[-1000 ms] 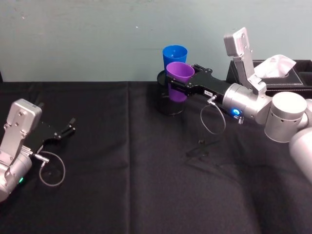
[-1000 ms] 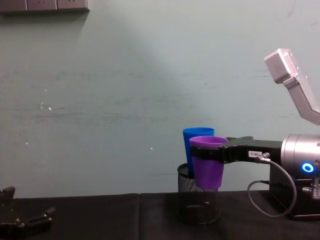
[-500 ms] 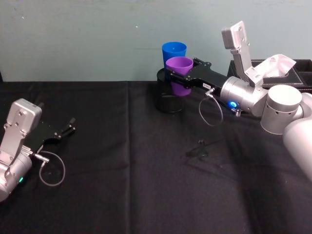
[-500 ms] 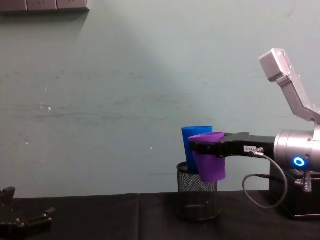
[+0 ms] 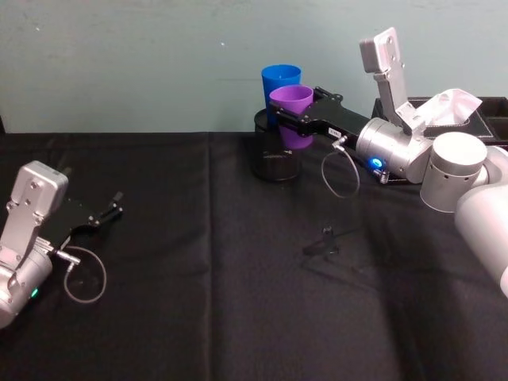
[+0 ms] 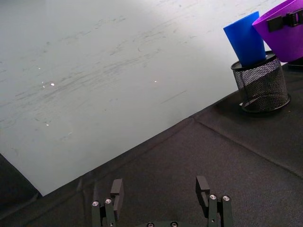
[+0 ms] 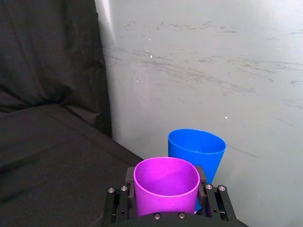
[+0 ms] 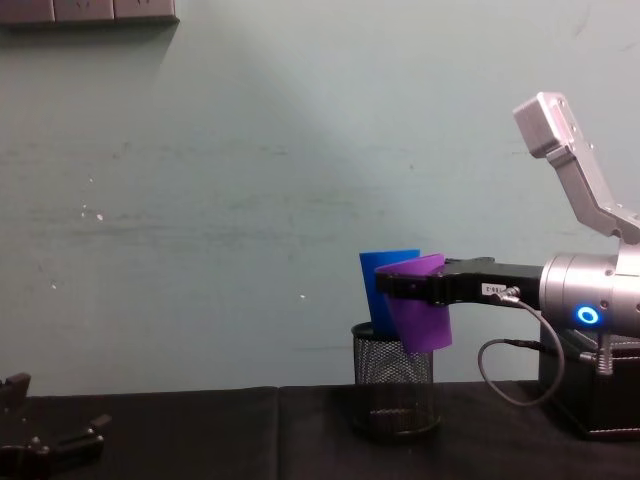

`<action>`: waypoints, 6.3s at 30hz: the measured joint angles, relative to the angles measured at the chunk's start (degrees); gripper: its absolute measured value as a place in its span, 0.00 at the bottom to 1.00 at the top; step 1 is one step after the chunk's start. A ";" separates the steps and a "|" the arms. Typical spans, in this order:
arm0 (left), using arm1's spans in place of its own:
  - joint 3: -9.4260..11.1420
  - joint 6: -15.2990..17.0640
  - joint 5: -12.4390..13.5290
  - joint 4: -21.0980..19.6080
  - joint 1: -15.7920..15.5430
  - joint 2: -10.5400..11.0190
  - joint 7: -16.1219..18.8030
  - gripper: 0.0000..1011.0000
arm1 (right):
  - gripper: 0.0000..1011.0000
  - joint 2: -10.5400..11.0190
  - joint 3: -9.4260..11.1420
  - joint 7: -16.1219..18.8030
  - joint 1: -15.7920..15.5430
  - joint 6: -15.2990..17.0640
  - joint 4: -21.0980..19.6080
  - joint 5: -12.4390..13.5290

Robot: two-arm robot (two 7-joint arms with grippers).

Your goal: Pick up one cup with a gripper and tap it against the other cup.

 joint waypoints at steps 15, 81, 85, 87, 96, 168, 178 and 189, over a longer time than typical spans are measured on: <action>0.00 0.00 0.00 0.00 0.00 0.00 0.00 0.99 | 0.72 0.01 -0.02 0.16 0.00 0.00 -0.04 -0.02; 0.00 0.00 0.00 0.00 0.00 0.00 0.00 0.99 | 0.72 0.10 -0.12 0.03 -0.07 0.10 -0.23 0.09; 0.00 0.00 0.00 0.00 0.00 0.00 0.00 0.99 | 0.72 0.10 -0.12 0.04 -0.08 0.10 -0.23 0.09; 0.00 0.00 0.00 0.00 0.00 0.00 0.00 0.99 | 0.72 0.10 -0.12 0.03 -0.08 0.10 -0.23 0.09; 0.00 0.00 0.00 0.00 0.00 0.00 0.00 0.99 | 0.72 0.10 -0.12 0.03 -0.08 0.10 -0.23 0.09; 0.00 0.00 0.00 0.00 0.00 0.00 0.00 0.99 | 0.72 5.04 1.17 1.33 -10.21 5.07 -17.96 2.74; 0.00 0.00 0.00 0.00 0.00 0.00 0.00 0.99 | 0.72 8.80 1.02 3.00 -16.97 4.87 -27.55 5.91; 0.00 0.00 0.00 0.00 0.00 0.00 0.00 0.99 | 0.72 12.73 -0.84 9.66 -21.29 0.47 -29.61 8.63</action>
